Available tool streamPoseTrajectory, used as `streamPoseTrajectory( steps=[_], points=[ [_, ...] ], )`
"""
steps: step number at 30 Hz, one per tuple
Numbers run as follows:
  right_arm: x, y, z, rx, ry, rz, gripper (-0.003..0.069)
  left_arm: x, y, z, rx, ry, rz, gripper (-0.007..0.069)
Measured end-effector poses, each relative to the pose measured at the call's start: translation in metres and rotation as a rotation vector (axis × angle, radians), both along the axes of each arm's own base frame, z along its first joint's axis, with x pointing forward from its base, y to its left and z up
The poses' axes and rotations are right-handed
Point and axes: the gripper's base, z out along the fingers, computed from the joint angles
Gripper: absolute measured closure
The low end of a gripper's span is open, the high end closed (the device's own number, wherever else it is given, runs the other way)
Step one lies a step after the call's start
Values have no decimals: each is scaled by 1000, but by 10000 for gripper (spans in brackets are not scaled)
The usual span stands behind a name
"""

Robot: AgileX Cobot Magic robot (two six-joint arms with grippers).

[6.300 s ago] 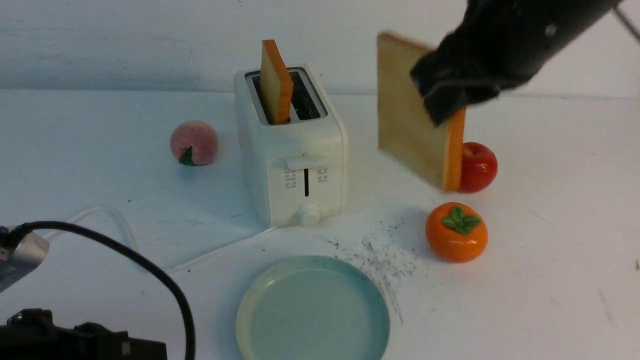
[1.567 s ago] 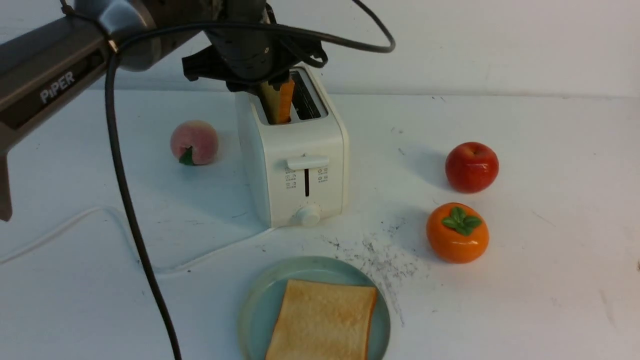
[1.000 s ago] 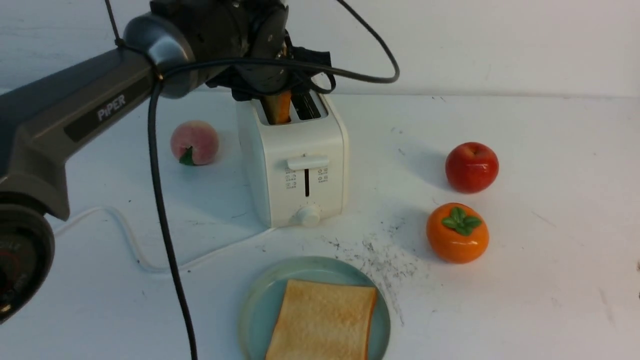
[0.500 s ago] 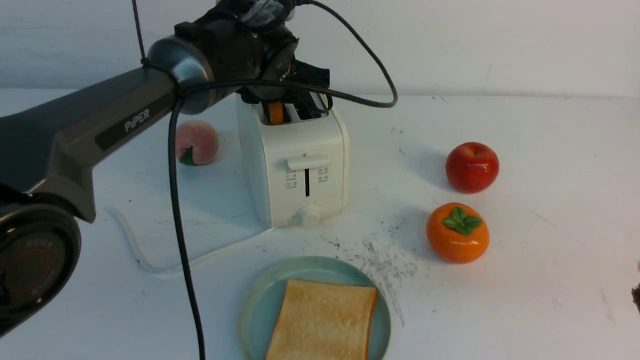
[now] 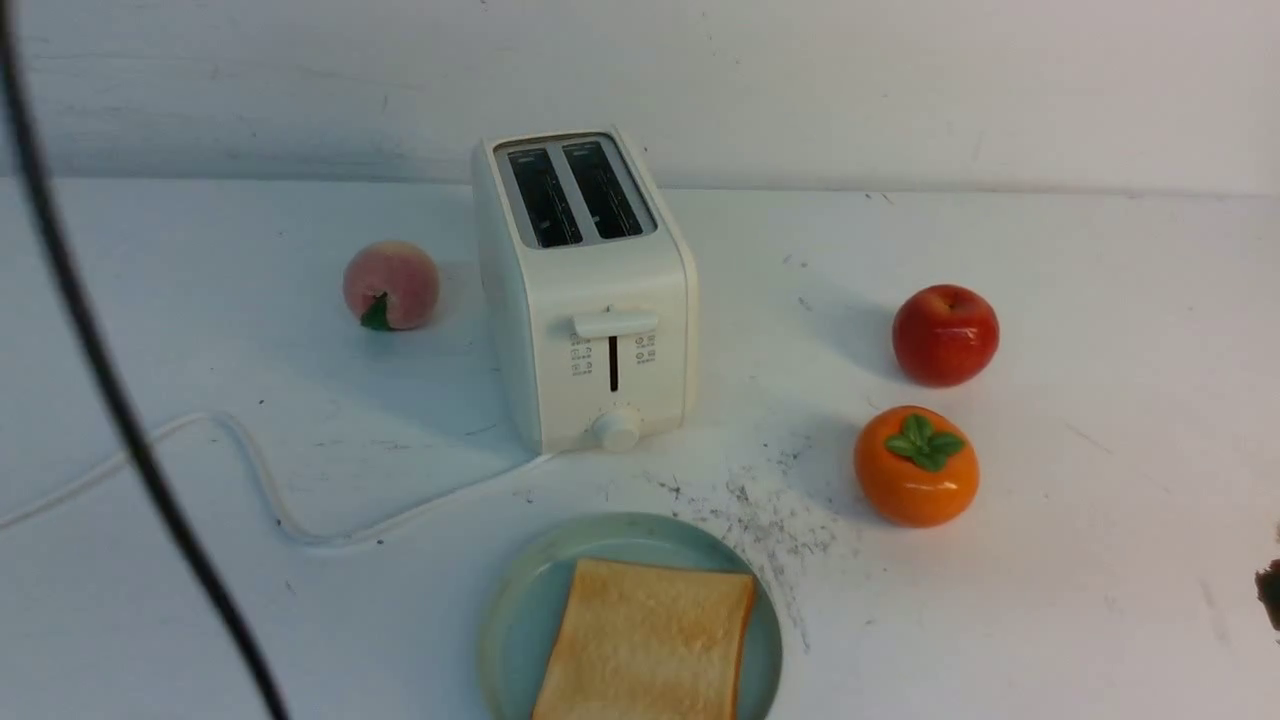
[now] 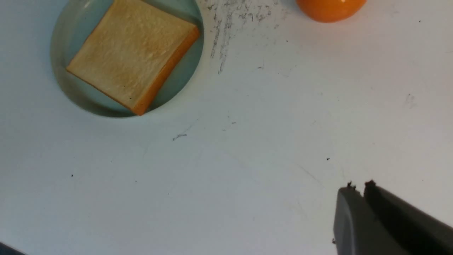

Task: Take toasted bread from bread machine on white table place on plate.
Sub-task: 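Place the slice of bread on the plate with the left gripper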

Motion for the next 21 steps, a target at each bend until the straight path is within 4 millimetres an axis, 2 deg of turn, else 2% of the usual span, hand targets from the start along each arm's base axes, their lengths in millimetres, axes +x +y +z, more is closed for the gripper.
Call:
streamPoseTrajectory(
  steps=[2, 4, 6, 7, 10, 12, 13, 18, 21],
  points=[
    [0, 0, 0, 5, 1, 1, 615, -29, 14, 14, 37, 81, -8, 515],
    [0, 0, 0, 6, 1, 1, 614, -40, 20, 17, 59, 120, -8, 515],
    [0, 1, 0, 8, 1, 1, 609, -61, 30, 15, 137, 232, -39, 515],
    [0, 1, 0, 8, 1, 1, 609, -63, 30, 16, 140, 230, -40, 515],
    [0, 1, 0, 14, 2, 2, 604, -74, 28, -3, 139, 328, -122, 515],
    [0, 1, 0, 14, 2, 2, 602, -76, 19, -31, 108, 453, -193, 515],
    [0, 1, 0, 15, 2, 2, 601, -77, 17, -34, 96, 469, -207, 515],
    [0, 1, 0, 14, 4, 3, 596, -76, -11, -139, 39, 853, -383, 515],
    [0, 1, 0, 14, 3, 2, 594, -74, -20, -183, 13, 939, -441, 515]
  ],
)
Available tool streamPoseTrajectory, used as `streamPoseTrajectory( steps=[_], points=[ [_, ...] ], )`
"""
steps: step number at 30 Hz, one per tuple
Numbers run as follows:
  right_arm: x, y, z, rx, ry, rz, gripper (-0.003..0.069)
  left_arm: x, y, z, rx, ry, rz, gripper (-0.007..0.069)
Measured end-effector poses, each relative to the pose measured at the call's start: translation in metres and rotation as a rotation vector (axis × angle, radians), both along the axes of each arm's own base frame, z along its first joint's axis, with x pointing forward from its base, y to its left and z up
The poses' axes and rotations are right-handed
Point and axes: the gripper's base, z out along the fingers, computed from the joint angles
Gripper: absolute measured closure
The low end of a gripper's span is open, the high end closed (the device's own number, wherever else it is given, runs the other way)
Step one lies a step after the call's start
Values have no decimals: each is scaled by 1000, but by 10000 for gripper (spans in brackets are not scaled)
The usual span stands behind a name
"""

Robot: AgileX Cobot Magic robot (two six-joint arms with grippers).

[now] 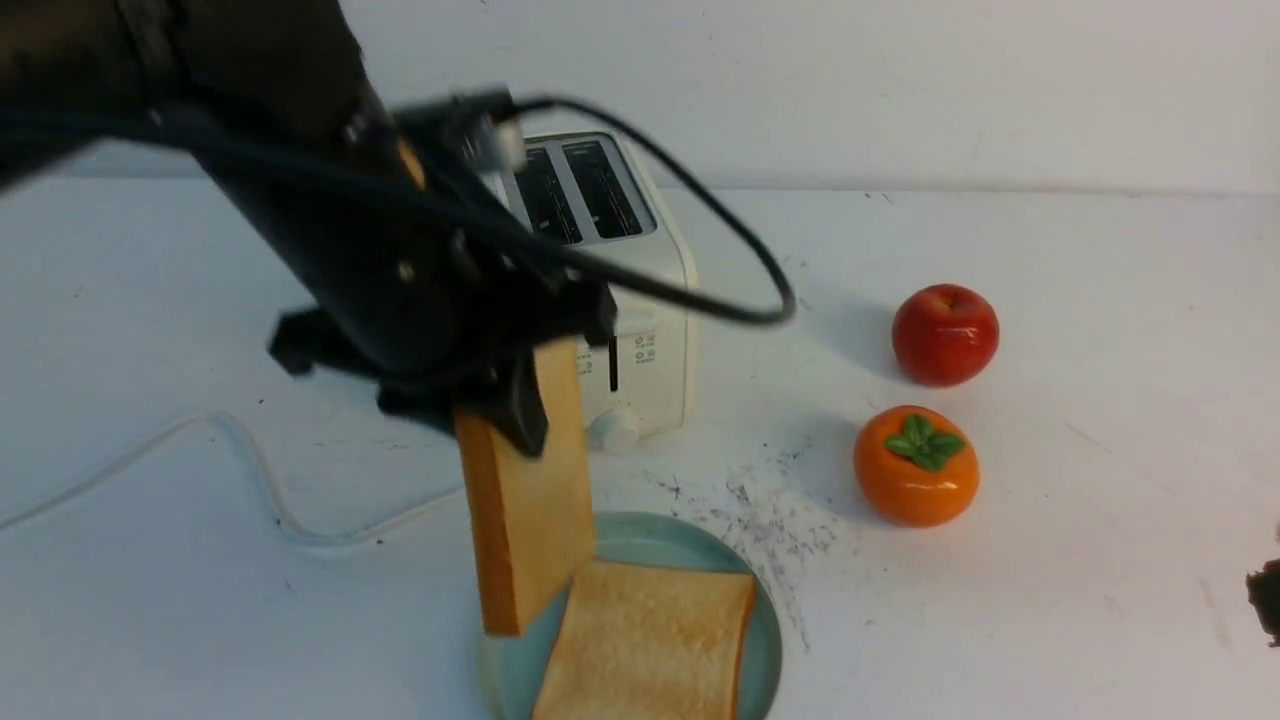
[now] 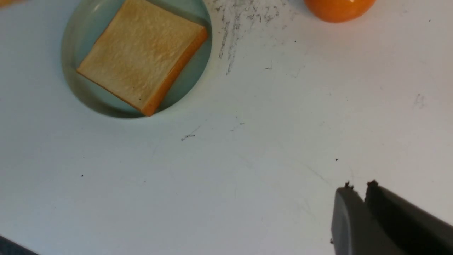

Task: Take toasted bread from bread machine on white table place on plate.
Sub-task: 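Place the slice of bread on the plate with the left gripper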

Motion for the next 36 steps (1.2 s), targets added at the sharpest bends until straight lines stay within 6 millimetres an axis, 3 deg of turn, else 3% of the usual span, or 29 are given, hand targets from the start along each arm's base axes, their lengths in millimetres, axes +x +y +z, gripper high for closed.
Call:
streamPoseTrajectory(
  steps=[4, 9, 16, 23, 25, 31, 36],
  points=[
    [0, 0, 0, 0, -1, 0, 594, 5, -4, -34, 5, 42, 4, 515],
    [0, 0, 0, 1, -5, -2, 592, 16, -5, -48, 30, 13, 43, 515],
    [1, 0, 0, 2, -8, -3, 588, 23, 1, -47, 76, -58, 93, 515],
    [1, 0, 1, 3, -12, -4, 581, 26, 7, -29, 152, -141, 116, 515],
    [1, 0, 1, 3, -12, -4, 581, 24, 3, -29, 163, -148, 100, 515],
    [1, 0, 1, 3, -15, -5, 576, 16, -38, -48, 305, -250, -65, 515],
    [1, 0, 1, 4, -15, -5, 571, 17, -47, -56, 348, -283, -60, 515]
  ],
)
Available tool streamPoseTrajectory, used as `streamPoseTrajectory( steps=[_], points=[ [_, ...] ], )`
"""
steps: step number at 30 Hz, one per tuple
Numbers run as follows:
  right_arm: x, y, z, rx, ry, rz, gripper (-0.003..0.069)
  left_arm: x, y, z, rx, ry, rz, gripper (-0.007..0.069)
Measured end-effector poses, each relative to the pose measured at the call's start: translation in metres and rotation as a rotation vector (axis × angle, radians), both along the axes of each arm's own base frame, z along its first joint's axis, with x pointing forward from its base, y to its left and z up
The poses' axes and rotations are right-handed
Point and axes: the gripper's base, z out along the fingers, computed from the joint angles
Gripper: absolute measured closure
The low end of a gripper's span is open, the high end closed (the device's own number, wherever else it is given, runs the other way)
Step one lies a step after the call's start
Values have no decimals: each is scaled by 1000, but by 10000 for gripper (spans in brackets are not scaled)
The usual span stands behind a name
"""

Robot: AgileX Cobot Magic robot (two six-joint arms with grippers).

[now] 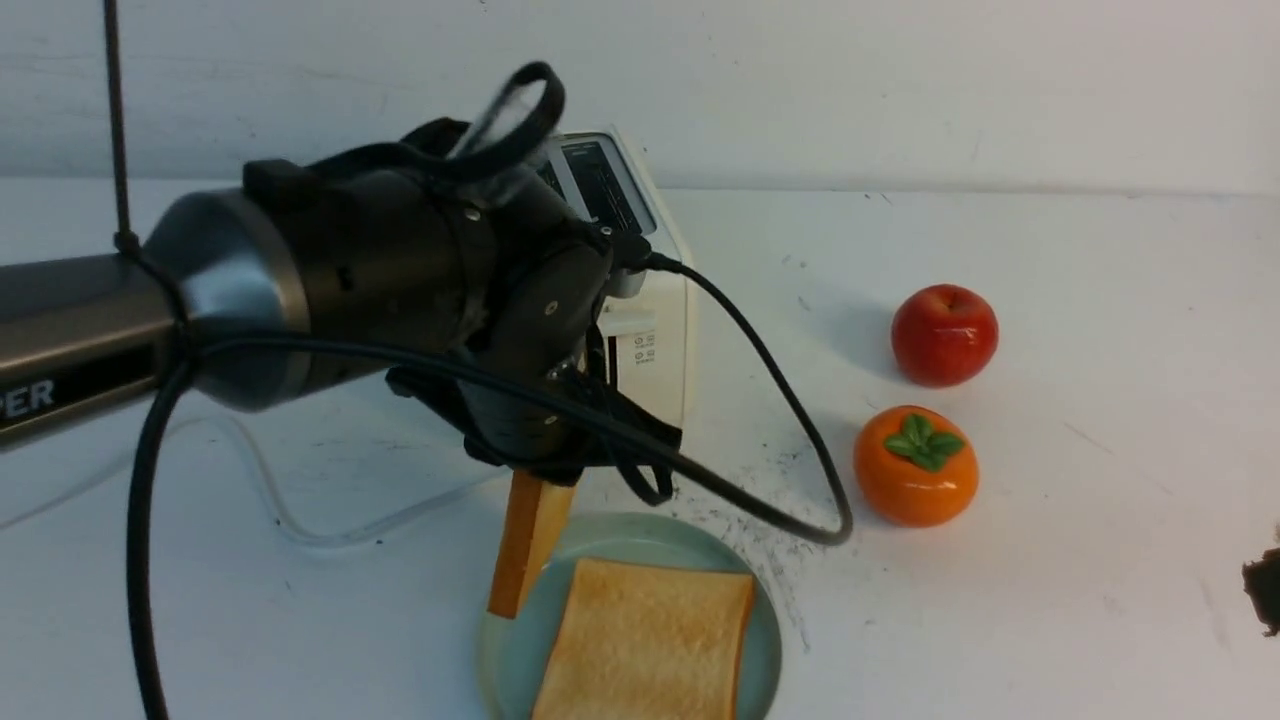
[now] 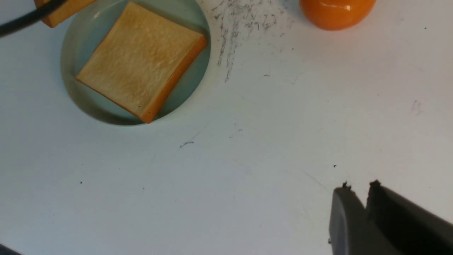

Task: Take toasted bread from bread machine on white table place on plate.
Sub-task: 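Place the slice of bread on the plate with the left gripper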

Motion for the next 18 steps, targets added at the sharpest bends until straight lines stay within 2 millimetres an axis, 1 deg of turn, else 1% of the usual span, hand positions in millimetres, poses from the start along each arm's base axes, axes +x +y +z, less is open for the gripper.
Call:
streamPoseTrajectory(
  steps=[7, 18],
  points=[
    [0, 0, 0, 0, 0, 0, 564, -2, -8, -7, -68, 55, 20, 515],
    [0, 0, 0, 0, 1, 0, 548, -7, -15, -9, -105, 112, -52, 515]
  ],
)
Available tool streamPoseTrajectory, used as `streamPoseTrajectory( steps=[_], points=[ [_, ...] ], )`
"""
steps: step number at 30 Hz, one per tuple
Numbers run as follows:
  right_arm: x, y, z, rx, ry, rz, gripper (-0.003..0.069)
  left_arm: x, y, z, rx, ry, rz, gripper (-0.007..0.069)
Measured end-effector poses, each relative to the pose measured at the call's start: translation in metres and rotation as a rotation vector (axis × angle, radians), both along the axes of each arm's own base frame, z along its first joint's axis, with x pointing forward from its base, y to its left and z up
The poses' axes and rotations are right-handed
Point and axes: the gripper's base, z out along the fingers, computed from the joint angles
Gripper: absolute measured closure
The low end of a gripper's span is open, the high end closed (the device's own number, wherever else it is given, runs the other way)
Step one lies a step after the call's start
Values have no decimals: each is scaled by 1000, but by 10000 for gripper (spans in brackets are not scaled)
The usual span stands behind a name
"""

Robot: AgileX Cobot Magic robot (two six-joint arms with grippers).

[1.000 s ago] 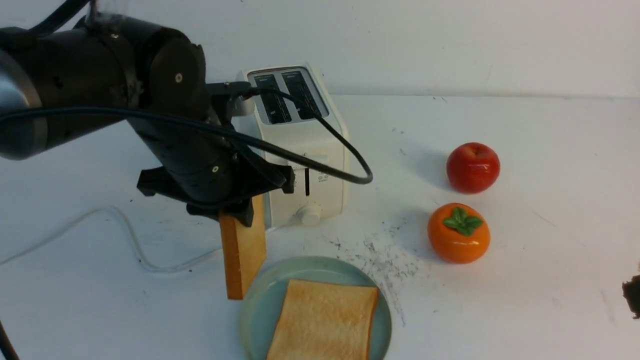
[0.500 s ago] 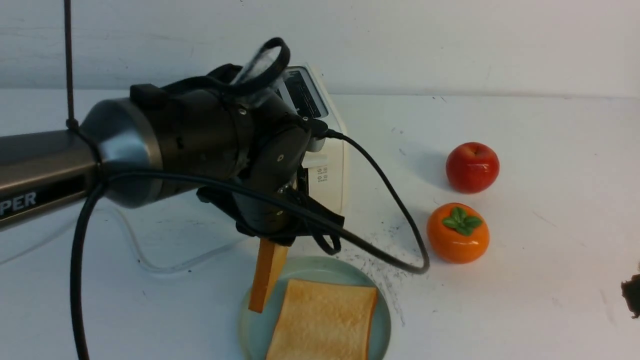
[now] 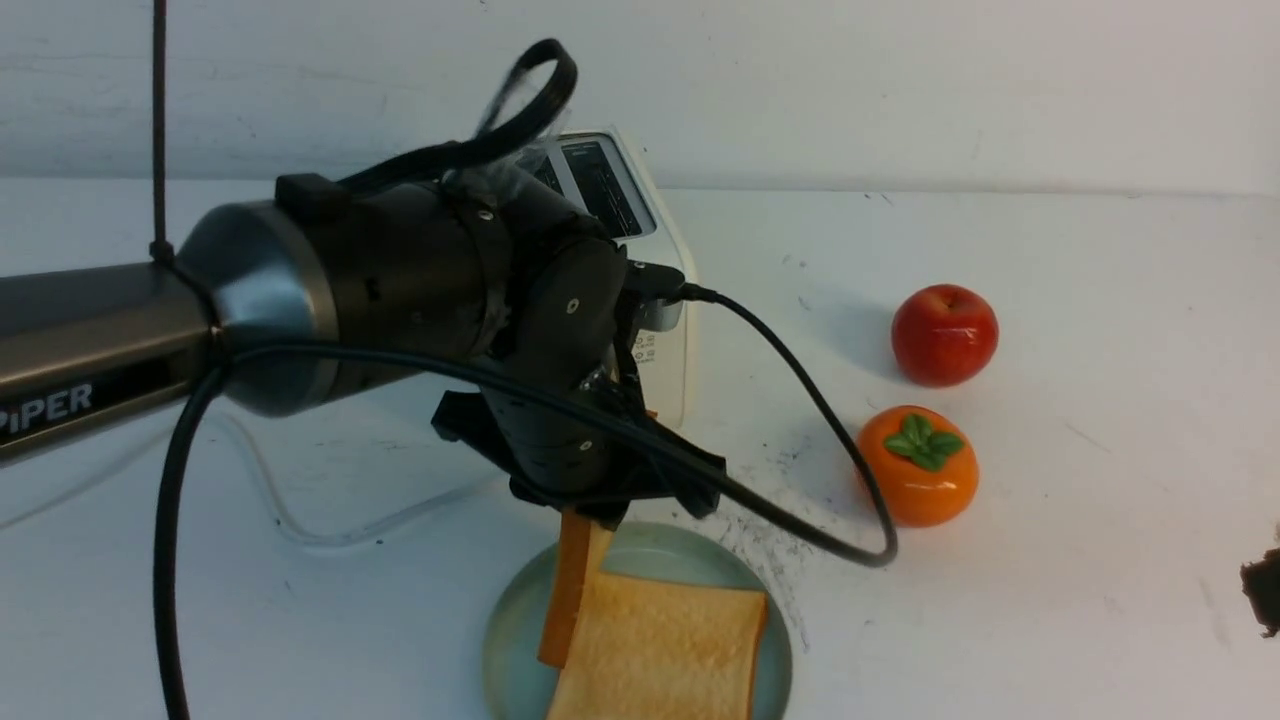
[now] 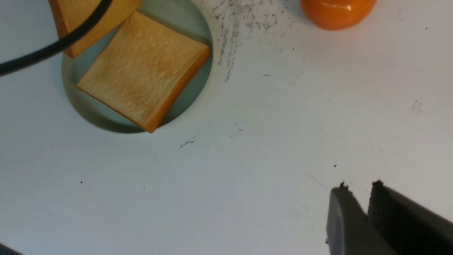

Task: Take toasted bread from bread machine on white table place on plate.
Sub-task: 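Place the slice of bread on the plate with the left gripper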

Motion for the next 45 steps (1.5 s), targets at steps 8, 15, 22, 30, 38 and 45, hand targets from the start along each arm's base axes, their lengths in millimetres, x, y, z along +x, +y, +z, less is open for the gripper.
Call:
streamPoseTrajectory(
  steps=[8, 15, 22, 30, 38, 45],
  points=[
    [0, 0, 0, 0, 0, 0, 540, 0, 0, 0, -2, 5, 1, 515],
    [0, 0, 0, 0, 0, 0, 531, -2, -1, -1, -11, 26, 8, 345],
    [0, 0, 0, 0, 0, 0, 526, -7, -3, -2, -32, 85, -7, 147],
    [0, 0, 0, 0, 0, 0, 520, -12, -6, -2, -56, 133, -40, 55],
    [0, 0, 0, 0, 1, 0, 510, -9, -8, 4, -77, 107, -43, 50],
    [0, 0, 0, 0, 1, 0, 503, -3, -17, 38, -152, 72, -45, 50]
  ],
)
